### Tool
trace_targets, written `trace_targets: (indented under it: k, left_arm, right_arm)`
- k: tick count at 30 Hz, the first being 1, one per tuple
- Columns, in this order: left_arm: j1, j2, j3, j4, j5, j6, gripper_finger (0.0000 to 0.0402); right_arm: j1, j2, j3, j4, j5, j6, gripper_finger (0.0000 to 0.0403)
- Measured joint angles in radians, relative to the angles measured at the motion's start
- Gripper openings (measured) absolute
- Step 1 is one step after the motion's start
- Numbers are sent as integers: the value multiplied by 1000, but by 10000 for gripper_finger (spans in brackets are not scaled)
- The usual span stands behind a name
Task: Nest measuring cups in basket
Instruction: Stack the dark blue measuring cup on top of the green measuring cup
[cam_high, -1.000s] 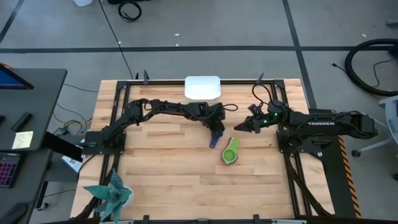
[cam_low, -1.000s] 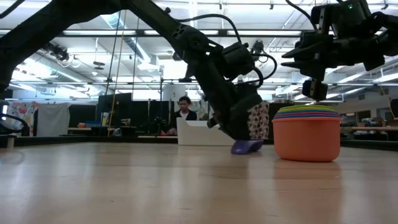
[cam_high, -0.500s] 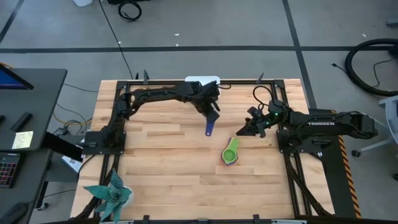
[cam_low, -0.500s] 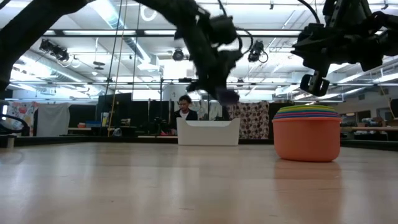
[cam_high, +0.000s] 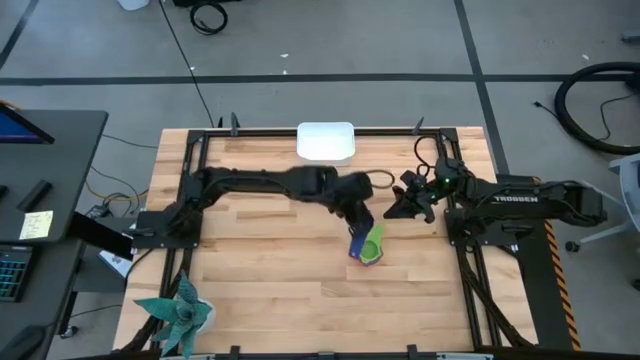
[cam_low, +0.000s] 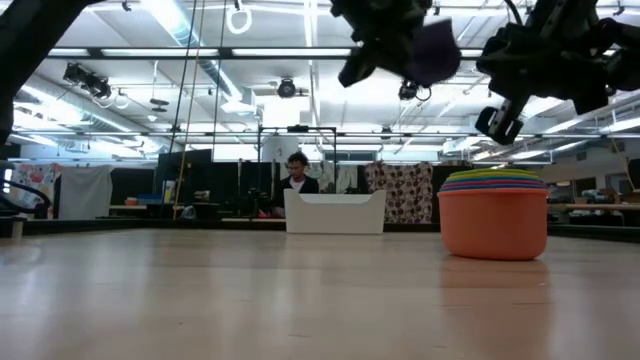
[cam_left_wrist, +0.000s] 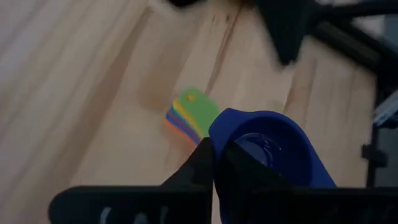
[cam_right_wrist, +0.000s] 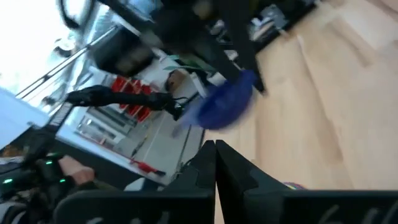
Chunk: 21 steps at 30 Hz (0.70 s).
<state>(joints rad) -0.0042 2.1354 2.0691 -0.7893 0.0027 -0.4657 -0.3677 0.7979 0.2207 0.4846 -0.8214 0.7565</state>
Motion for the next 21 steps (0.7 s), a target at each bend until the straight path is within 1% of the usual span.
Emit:
trace_targets:
  k: [2,4,6,7,9,12,16,21]
  left_arm:
    - [-17,28,0,44,-18,-33,16]
    - [-28,44,-2,36,-31,-83,16]
    - [-35,59,1,66,-54,-155,16]
    - [-36,65,0,42,-65,-201,16]
    - [-44,82,0,59,-104,-269,16]
    - [-62,85,-1,22,-180,-337,16]
    - [-95,89,1,-8,-277,-482,16]
    - [-146,95,1,-3,-369,-743,16]
  right_arm:
    - [-15,-3,1,24,-20,6,5]
    - [-31,-15,9,22,-31,7,5]
    - [-48,-29,22,22,-29,7,5]
    - [-58,-37,30,19,-32,4,4]
    - [-69,-46,54,25,-21,0,4]
    - [-92,-63,93,-11,10,-25,3]
    - [-110,-89,150,-175,88,-120,2]
    - [-120,-101,240,-494,229,-289,2]
